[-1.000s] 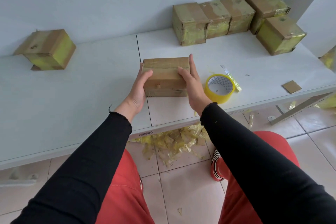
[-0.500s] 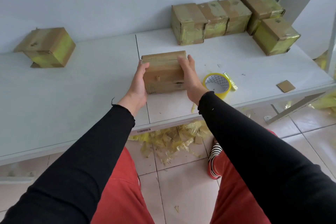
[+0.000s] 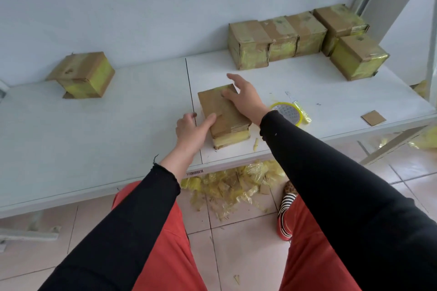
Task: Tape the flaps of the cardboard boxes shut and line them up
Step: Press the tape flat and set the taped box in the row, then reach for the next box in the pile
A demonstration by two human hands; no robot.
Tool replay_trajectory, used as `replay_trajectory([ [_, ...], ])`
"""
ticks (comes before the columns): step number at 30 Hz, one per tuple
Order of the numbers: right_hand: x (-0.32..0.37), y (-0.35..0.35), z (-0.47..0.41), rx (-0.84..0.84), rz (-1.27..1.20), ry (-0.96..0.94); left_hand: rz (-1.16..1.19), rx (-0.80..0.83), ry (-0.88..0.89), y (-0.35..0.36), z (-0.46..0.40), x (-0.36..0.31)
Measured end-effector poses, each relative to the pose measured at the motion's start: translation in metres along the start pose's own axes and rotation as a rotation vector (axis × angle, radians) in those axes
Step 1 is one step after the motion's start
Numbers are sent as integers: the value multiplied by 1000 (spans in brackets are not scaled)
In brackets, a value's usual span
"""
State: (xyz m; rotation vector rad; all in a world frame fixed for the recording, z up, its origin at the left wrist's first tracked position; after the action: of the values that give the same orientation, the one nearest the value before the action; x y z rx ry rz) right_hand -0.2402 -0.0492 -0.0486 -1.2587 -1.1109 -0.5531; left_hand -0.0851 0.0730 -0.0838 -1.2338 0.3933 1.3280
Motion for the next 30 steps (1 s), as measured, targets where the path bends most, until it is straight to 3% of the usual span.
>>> replay_trajectory([
  [3, -12, -19, 24, -142, -201, 92, 133, 9, 102, -2, -11, -8],
  [6, -21, -11, 64, -165, -347, 179, 269, 36, 131, 2, -29, -26],
  [9, -25, 15, 97, -173, -427, 210, 351, 87, 116, 18, -45, -42],
  [14, -35, 32, 105, -348, -595, 185, 526, 107, 83, 36, -59, -38],
  [20, -32, 34, 102, -365, -567, 179, 451, 111, 107, 32, -60, -46],
  [25, -30, 24, 102, -241, -481, 226, 248, 155, 90, 23, -38, -35],
  [30, -27, 19, 100, -152, -428, 261, 206, 123, 84, 27, -12, -14],
])
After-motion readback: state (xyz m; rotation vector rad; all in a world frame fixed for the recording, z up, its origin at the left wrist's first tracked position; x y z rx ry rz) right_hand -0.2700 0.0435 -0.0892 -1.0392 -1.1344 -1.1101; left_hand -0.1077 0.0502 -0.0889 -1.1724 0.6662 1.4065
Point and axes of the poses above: each hand's wrist, its own z-axis away from the middle knuckle, its own y-axis out of the palm, x = y × z, the point moved 6 cm from there along -z, towards the middle knuckle, and after that the axes turned 6 degrees about -y, right-handed, at the moved point
